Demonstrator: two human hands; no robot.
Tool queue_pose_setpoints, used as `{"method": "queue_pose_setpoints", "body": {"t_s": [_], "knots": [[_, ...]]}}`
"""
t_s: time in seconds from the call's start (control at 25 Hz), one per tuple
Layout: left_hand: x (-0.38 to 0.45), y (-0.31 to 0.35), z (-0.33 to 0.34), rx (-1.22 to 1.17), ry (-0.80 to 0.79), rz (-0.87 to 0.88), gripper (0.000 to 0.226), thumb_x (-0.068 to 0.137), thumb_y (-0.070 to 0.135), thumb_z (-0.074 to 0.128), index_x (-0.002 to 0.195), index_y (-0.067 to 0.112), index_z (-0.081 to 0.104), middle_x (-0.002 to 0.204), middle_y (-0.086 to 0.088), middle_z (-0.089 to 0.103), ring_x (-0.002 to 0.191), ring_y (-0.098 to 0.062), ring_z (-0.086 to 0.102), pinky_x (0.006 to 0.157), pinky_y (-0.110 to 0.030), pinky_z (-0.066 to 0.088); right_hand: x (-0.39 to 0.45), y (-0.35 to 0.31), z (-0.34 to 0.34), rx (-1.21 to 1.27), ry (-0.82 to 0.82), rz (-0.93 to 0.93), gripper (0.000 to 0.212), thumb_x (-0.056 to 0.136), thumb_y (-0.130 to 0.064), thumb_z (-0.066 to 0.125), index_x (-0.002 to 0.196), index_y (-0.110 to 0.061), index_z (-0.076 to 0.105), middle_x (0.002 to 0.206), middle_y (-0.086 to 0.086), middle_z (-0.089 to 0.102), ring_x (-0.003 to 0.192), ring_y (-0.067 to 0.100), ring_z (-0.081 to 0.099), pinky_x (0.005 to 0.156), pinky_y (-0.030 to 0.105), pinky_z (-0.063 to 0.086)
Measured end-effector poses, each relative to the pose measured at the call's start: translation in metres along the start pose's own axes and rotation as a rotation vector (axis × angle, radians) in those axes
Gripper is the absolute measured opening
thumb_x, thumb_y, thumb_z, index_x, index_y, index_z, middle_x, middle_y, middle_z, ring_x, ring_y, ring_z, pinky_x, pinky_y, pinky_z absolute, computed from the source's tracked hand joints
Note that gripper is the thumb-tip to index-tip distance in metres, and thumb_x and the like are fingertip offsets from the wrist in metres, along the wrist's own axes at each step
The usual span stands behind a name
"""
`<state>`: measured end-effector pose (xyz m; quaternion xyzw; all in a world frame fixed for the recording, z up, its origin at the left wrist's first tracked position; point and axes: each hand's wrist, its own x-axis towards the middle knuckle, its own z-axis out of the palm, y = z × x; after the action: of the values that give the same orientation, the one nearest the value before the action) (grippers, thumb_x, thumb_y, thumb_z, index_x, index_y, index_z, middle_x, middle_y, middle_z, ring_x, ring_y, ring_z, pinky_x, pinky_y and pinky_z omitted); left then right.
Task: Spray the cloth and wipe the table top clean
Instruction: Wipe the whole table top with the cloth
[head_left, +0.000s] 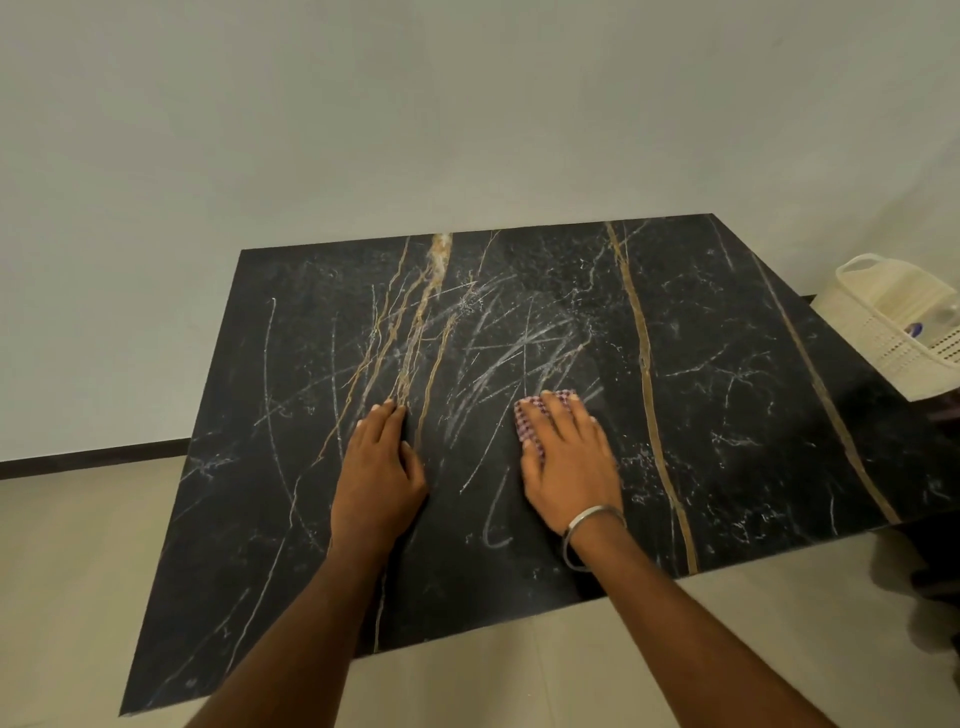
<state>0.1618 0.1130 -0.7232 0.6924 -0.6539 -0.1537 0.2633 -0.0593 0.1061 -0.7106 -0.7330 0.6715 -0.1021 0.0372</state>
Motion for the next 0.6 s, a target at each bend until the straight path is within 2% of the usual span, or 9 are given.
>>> {"method": "queue_pose_setpoints", "body": {"t_s": [0.08,0.16,0.28,0.48,0.6], "knots": [[-0.001,0.001,-0.001,-0.004,-0.007,-0.008,0.052,0.096,0.021,0.045,0.148,0.017,0.035,0.155,-0.001,0.033,0.144,-0.014,0.024,0.119,-0.04,0.023,0.012,0.025,-0.001,-0.027,0.004,0.069,0.053,0.097,-0.038,0.027,0.15,-0.029,0.022,0.159,-0.003,0.019,0.147,0.021,0.009,0.12,0.044,0.015],[-0.001,0.002,-0.001,0.009,0.002,-0.003,0.052,0.096,0.02,0.044,0.147,0.016,0.035,0.154,-0.001,0.033,0.144,-0.014,0.024,0.12,-0.038,0.021,0.021,0.04,-0.001,-0.044,0.033,0.139,0.054,0.095,-0.038,0.026,0.148,-0.027,0.027,0.157,-0.001,0.024,0.146,0.023,0.014,0.118,0.045,0.02],[0.001,0.005,-0.001,0.03,0.012,0.002,0.053,0.096,0.019,0.045,0.147,0.014,0.035,0.154,-0.002,0.033,0.144,-0.014,0.024,0.12,-0.035,0.018,0.025,0.03,0.002,-0.048,0.066,0.196,0.053,0.094,-0.036,0.029,0.146,-0.026,0.033,0.155,0.0,0.029,0.145,0.026,0.016,0.116,0.046,0.023],[0.0,0.006,-0.003,0.025,0.004,-0.01,0.054,0.096,0.019,0.045,0.148,0.017,0.033,0.155,0.0,0.031,0.144,-0.013,0.022,0.119,-0.032,0.015,0.026,-0.023,0.007,0.001,0.028,0.064,0.052,0.096,-0.036,0.03,0.147,-0.028,0.029,0.156,-0.002,0.026,0.146,0.025,0.013,0.118,0.044,0.019],[0.001,0.003,-0.002,0.028,-0.001,-0.01,0.055,0.096,0.021,0.045,0.149,0.019,0.032,0.156,0.002,0.03,0.145,-0.011,0.022,0.12,-0.033,0.016,0.033,-0.014,0.006,0.018,0.0,-0.011,0.051,0.098,-0.036,0.03,0.148,-0.03,0.027,0.157,-0.004,0.022,0.147,0.022,0.01,0.119,0.041,0.014]]}}
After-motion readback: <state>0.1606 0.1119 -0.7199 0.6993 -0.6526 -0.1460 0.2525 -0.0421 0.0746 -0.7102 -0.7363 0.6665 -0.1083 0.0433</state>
